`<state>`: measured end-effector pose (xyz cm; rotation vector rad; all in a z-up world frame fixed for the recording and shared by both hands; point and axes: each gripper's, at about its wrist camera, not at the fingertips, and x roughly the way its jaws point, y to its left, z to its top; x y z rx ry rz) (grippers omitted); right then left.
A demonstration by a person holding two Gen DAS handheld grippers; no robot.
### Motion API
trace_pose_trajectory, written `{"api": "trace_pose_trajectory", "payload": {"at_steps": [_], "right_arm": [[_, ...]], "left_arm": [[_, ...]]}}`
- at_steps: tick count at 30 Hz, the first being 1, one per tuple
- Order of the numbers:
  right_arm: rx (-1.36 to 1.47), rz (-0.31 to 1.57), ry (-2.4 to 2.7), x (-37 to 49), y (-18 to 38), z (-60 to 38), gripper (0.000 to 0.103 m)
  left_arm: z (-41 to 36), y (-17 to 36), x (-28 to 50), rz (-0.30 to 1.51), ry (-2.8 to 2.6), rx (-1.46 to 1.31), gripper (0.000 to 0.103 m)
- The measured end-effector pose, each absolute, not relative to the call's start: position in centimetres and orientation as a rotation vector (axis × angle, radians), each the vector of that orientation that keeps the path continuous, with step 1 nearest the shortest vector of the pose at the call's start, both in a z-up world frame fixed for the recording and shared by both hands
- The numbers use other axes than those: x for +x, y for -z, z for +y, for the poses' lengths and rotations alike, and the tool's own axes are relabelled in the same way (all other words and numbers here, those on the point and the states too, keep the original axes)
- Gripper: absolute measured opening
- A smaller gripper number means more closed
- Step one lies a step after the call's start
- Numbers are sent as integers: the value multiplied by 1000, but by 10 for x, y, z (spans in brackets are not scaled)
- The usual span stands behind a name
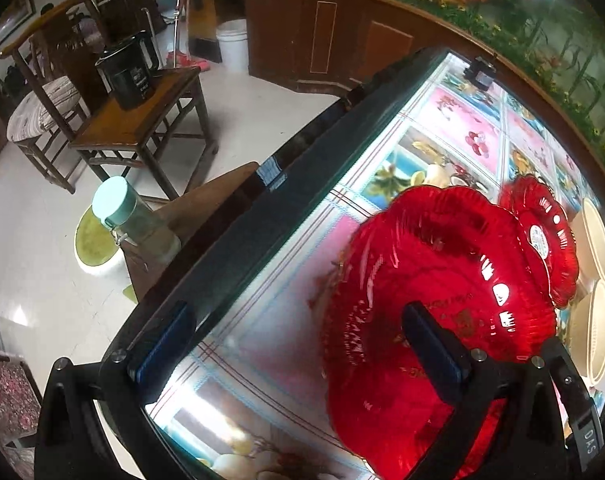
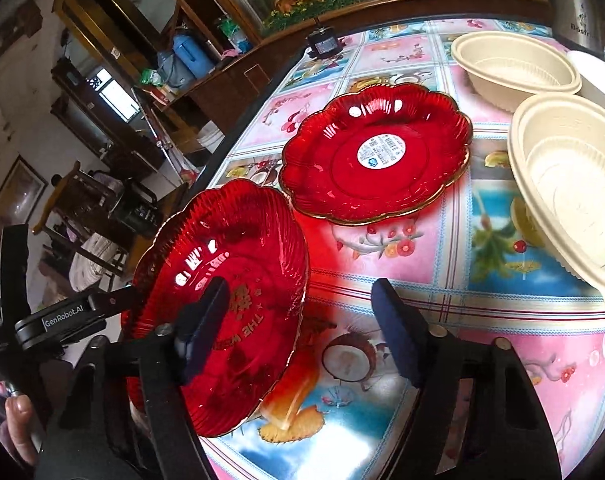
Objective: Organize plates and bowls
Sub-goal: 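Grasp the large red plate stack by its rim with the left tool, then lift the red plates with the left tool while the right tool grasps the small red plate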
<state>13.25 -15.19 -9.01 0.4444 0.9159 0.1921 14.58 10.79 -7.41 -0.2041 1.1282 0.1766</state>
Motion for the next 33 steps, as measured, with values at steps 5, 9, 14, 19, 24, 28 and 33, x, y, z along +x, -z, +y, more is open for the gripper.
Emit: {"api": "trace_pose_trajectory", "payload": {"at_steps": [5,9,14,19,24,28,33], "right_arm": [[450,931,-203,134,92,-151,70],[459,953,-217,138,95,-149,51],[474,995,-224,143,103,-145,24],[501,999,-221,143,110,-146,11],[470,970,-212,138,110,-141,10],[451,962,-217,134,109,-138,10],[428,959,-241,123,107,-127,10]], "left_arm": [[106,78,146,1132,-189,-210,95],[109,83,146,1141,-202,-220,82],[116,90,145,1147,-186,-266,55],[109,87,142,1123,-147,-260,32],[105,84,138,1109,-116,-244,13],[109,83,131,1100,-116,-237,12],[120,78,114,1095,-124,-232,12]]}}
